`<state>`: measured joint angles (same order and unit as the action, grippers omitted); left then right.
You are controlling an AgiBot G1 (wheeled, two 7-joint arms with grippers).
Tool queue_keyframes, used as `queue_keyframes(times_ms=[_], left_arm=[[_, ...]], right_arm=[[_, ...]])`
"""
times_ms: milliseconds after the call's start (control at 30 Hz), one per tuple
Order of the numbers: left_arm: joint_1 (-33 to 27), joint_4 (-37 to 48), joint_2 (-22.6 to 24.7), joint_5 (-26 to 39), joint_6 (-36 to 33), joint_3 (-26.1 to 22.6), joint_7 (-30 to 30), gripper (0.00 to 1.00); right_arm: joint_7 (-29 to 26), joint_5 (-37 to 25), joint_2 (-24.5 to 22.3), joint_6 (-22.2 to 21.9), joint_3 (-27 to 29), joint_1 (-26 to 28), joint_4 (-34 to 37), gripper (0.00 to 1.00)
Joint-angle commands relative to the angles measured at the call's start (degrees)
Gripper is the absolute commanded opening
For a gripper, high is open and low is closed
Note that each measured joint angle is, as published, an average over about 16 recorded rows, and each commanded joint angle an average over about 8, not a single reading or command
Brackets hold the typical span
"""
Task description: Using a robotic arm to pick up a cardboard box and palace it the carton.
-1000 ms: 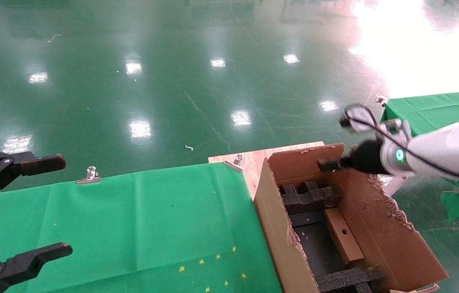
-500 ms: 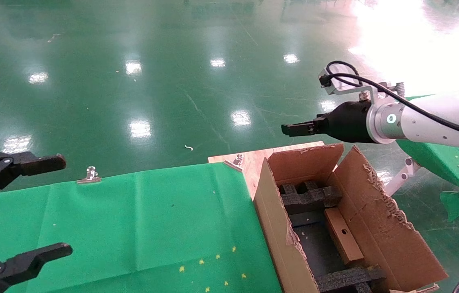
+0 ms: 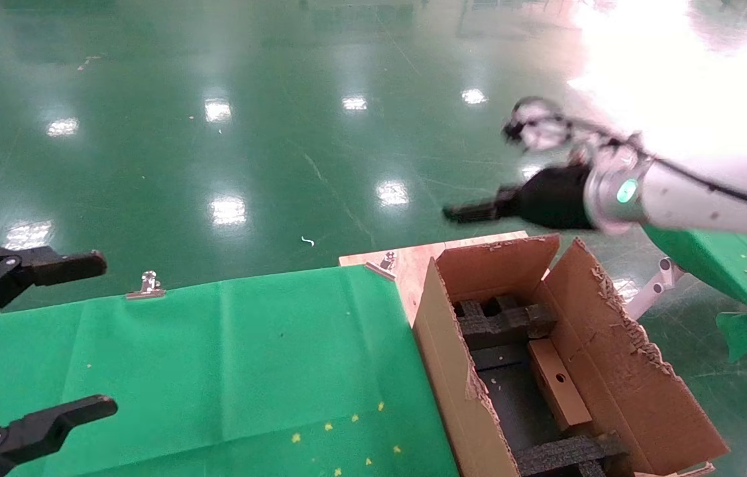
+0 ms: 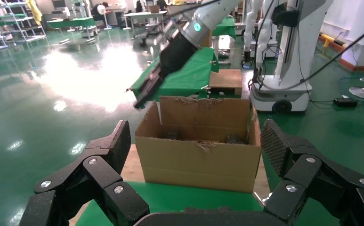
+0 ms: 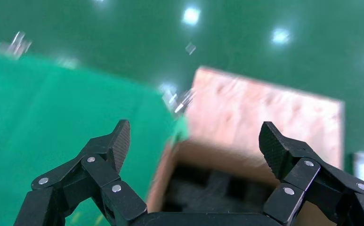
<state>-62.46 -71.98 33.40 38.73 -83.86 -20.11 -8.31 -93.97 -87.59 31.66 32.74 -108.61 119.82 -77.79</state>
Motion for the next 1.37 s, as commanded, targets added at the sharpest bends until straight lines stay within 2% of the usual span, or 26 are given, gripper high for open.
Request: queue_keyframes(times_ms=[33, 1267, 1367], left_arm=[[0.00, 0.00, 0.00, 0.00, 0.00, 0.00, 0.00, 1.00], [-0.01, 0.00, -0.01, -0.01, 0.00, -0.02, 0.01, 1.00], [-0.01, 0.00, -0.01, -0.01, 0.00, -0.02, 0.01, 1.00]], right_arm=[[2.64, 1.45, 0.11, 1.68, 2.93, -1.84, 0.13, 1.00], [60.19, 33.07, 2.43, 38.30, 66.97, -42.13, 3.05, 1.00], [62.57, 34.38, 2.53, 39.82, 69.62, -43.80, 3.17, 1.00]])
